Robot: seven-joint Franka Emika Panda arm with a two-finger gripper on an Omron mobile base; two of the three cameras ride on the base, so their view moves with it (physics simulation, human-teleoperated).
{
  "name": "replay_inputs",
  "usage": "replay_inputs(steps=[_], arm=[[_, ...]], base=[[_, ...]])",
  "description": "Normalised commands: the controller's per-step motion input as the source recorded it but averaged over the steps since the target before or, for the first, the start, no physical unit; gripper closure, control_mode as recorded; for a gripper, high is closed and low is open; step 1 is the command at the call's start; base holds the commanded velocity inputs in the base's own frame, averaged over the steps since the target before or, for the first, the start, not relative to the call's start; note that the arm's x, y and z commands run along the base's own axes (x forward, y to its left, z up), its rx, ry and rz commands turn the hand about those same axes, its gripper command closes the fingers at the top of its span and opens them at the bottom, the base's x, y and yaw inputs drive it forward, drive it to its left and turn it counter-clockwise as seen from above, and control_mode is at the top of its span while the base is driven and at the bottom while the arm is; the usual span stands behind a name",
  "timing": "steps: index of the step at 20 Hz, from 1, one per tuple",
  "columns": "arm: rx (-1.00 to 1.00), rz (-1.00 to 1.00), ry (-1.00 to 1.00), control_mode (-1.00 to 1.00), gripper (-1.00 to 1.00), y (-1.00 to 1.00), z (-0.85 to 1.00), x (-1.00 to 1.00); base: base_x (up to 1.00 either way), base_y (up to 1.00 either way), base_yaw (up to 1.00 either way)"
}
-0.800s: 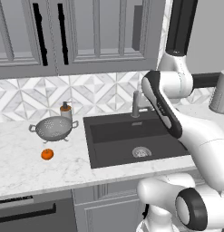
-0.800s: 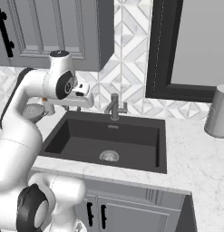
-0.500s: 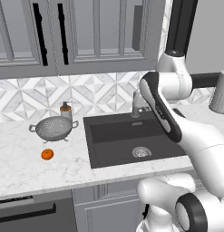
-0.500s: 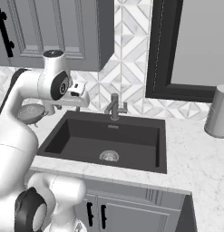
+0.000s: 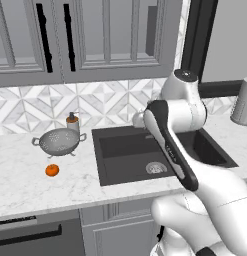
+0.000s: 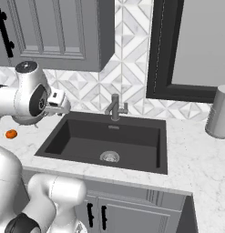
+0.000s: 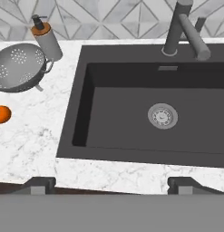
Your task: Put the colander in the sink, put the orange in the colander, and turn on the sink faucet and pour water over the colander.
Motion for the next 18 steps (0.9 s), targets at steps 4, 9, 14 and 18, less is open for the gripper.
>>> replay_inputs(steps=[4, 9, 14, 18], arm=[[0.24, 0.07, 0.00, -1.00, -1.00, 0.63, -0.15, -0.06], [0.31, 0.05, 0.00, -1.00, -1.00, 0.78, -0.25, 0.01], [0.25, 0.00, 0.05, -1.00, -1.00, 0.73, -0.50, 0.30], [0.22, 0.00, 0.09, -1.00, -1.00, 0.62, -0.54, 0.38]], base=[[0.00, 0.00, 0.00], [0.00, 0.00, 0.00], [0.00, 0.00, 0.00], [0.00, 0.00, 0.00]])
